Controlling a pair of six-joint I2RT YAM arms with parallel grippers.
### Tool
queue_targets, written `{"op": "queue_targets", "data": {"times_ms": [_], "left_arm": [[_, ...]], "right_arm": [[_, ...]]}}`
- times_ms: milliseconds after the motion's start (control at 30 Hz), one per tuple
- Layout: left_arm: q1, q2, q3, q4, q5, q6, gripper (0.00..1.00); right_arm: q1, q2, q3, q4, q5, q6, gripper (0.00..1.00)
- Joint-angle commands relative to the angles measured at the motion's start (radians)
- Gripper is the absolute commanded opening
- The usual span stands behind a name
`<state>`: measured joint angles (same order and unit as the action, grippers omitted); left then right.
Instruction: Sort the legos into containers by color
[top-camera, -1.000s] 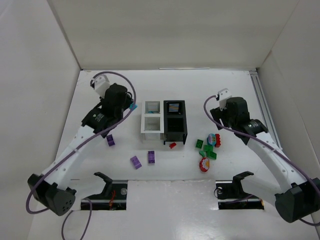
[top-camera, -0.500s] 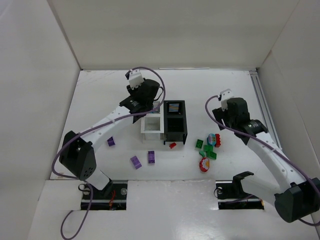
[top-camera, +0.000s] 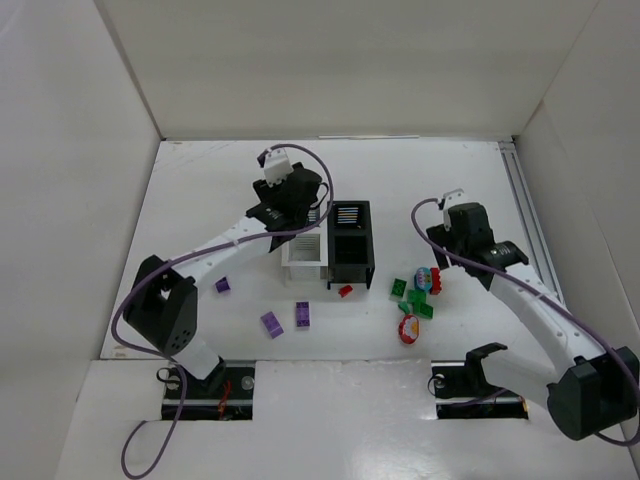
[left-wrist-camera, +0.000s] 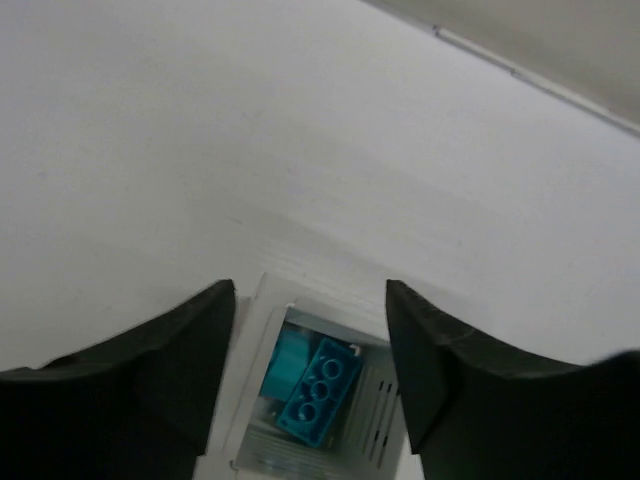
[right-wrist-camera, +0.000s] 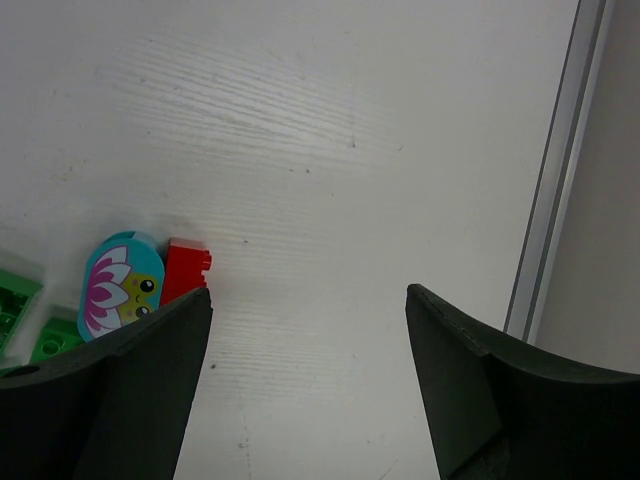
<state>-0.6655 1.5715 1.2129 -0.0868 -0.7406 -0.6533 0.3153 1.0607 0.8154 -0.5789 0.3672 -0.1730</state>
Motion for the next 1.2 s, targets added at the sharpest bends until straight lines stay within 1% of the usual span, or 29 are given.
{"op": "queue_targets", "data": {"times_ms": [0,33,67,133,167,200,233,267,300,367,433,500,533,567,600,700,733,767,867,1067,1133,1167], "left_arm": [[-0.009,-0.083,-0.045,0.022,0.012,-0.009,0.63],[-0.009,-0.102,-0.046,0.031,0.012,-0.009,0.68],[-0.009,-0.141,-0.061,0.032,0.030,0.003,0.82],[-0.009,-0.183,-0.073,0.058,0.067,0.052,0.93],[-0.020,-0.204,-0.085,0.058,0.085,0.064,0.99],[-0.020,-0.247,-0.099,0.080,0.136,0.084,1.00],[-0.032,-0.269,-0.108,0.093,0.170,0.112,1.00],[-0.046,-0.289,-0.118,0.104,0.206,0.162,1.00],[-0.046,-0.309,-0.139,0.123,0.299,0.188,1.00],[-0.069,-0.370,-0.168,0.133,0.369,0.225,1.00],[-0.069,-0.419,-0.214,0.145,0.430,0.239,1.00],[-0.080,-0.447,-0.246,0.157,0.441,0.239,1.00],[-0.080,-0.458,-0.275,0.166,0.454,0.239,1.00],[-0.080,-0.470,-0.286,0.167,0.454,0.239,1.00],[-0.080,-0.470,-0.286,0.167,0.454,0.239,1.00],[-0.080,-0.479,-0.295,0.151,0.463,0.239,1.00],[-0.080,-0.479,-0.296,0.151,0.463,0.239,1.00],[-0.080,-0.479,-0.306,0.151,0.463,0.239,1.00],[-0.080,-0.469,-0.315,0.160,0.463,0.239,1.00],[-0.080,-0.438,-0.296,0.125,0.472,0.230,1.00],[-0.080,-0.438,-0.296,0.125,0.472,0.230,1.00],[-0.080,-0.438,-0.296,0.125,0.472,0.230,1.00]], "right_arm": [[-0.019,0.002,-0.010,-0.016,0.039,0.067,0.83],[-0.036,0.002,-0.021,-0.016,0.039,0.084,0.82],[-0.047,0.002,-0.021,-0.016,0.014,0.084,0.82],[-0.080,0.015,-0.047,-0.016,-0.019,0.095,0.78],[-0.091,0.024,-0.047,-0.001,-0.037,0.095,0.73],[-0.100,0.024,-0.061,0.010,-0.083,0.095,0.71],[-0.111,0.034,-0.061,0.042,-0.115,0.095,0.68],[-0.111,0.048,-0.074,0.059,-0.154,0.057,0.63],[-0.111,0.048,-0.074,0.059,-0.221,0.041,0.63],[-0.111,0.074,-0.074,0.027,-0.263,0.018,0.63],[-0.111,0.074,-0.107,-0.002,-0.307,-0.008,0.66],[-0.111,0.053,-0.149,-0.039,-0.335,-0.008,0.68],[-0.102,0.035,-0.163,-0.039,-0.400,-0.008,0.68],[-0.102,0.035,-0.174,-0.039,-0.421,0.012,0.69],[-0.076,0.019,-0.192,-0.039,-0.421,0.056,0.69],[-0.048,0.008,-0.205,-0.068,-0.384,0.098,0.69],[-0.048,0.008,-0.228,-0.068,-0.384,0.098,0.63],[-0.048,0.008,-0.228,-0.068,-0.384,0.108,0.63],[-0.039,0.008,-0.248,0.010,-0.402,0.109,0.63],[-0.039,0.122,-0.236,0.120,-0.398,0.080,0.64],[-0.039,0.151,-0.236,0.163,-0.415,0.069,0.63],[-0.039,0.165,-0.236,0.163,-0.415,0.069,0.61]]}}
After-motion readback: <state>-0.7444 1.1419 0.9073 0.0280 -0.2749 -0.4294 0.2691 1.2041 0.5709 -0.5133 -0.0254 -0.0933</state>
